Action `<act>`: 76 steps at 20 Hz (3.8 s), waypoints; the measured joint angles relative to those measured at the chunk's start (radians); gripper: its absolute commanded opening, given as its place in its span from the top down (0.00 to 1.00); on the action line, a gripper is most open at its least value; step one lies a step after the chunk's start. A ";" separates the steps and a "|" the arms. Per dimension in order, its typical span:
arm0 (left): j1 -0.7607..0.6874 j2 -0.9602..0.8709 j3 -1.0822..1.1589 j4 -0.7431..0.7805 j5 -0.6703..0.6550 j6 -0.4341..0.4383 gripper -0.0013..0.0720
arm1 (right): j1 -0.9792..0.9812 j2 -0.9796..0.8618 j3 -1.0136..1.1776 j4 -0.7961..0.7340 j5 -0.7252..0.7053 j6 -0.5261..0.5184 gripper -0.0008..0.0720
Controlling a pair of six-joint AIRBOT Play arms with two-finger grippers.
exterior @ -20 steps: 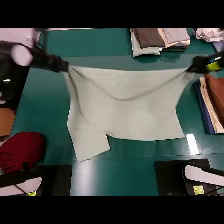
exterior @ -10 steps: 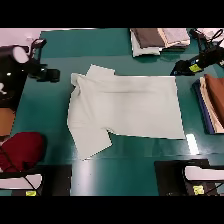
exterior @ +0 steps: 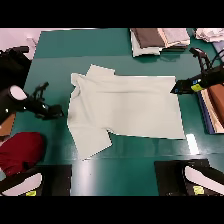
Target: Fold the shirts.
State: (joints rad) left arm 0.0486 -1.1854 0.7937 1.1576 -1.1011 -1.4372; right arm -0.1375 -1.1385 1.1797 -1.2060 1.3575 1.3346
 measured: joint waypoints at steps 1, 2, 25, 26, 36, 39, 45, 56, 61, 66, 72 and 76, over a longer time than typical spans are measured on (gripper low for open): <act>0.000 0.007 -0.043 -0.033 0.022 0.011 0.39 | 0.000 0.014 -0.016 0.016 -0.003 -0.001 0.46; 0.000 0.013 -0.076 -0.066 0.041 0.025 0.39 | 0.000 0.024 -0.026 0.031 -0.008 -0.001 0.46; -0.141 0.140 -0.017 -0.179 0.140 0.079 0.95 | -0.592 0.101 -0.600 -0.074 0.062 -0.023 0.46; -0.141 0.141 -0.017 -0.179 0.140 0.080 0.95 | -0.585 0.088 -0.612 -0.060 0.056 -0.028 0.46; -0.141 0.164 0.034 -0.170 0.121 0.081 0.95 | -0.313 0.101 -0.573 0.070 -0.068 -0.055 0.96; -0.142 0.250 0.166 -0.120 0.106 0.051 0.95 | -0.250 0.206 -0.407 0.079 -0.063 -0.057 0.96; -0.142 0.447 0.629 0.019 0.095 0.005 0.95 | -0.194 0.390 0.127 0.085 -0.101 -0.060 0.96; -0.143 0.471 1.152 0.155 0.005 -0.064 0.95 | -0.189 0.335 0.778 -0.003 0.053 -0.006 0.96; -0.143 0.303 1.064 0.204 -0.138 -0.077 0.95 | -0.185 0.206 0.766 -0.014 0.120 0.026 0.96; -0.142 0.058 0.835 0.206 -0.122 -0.080 0.95 | -0.136 0.024 0.532 -0.027 0.128 0.035 0.96; -0.142 -0.244 0.721 0.195 0.066 -0.078 0.95 | -0.100 -0.253 0.348 -0.027 0.009 0.037 0.96; -0.142 -0.333 0.714 0.190 0.173 -0.071 0.95 | -0.095 -0.391 0.403 -0.021 -0.033 0.037 0.96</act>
State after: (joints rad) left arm -0.0937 -1.5181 1.5074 1.3479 -0.9279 -1.5085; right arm -0.2321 -1.5299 1.5829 -1.2270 1.3247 1.3720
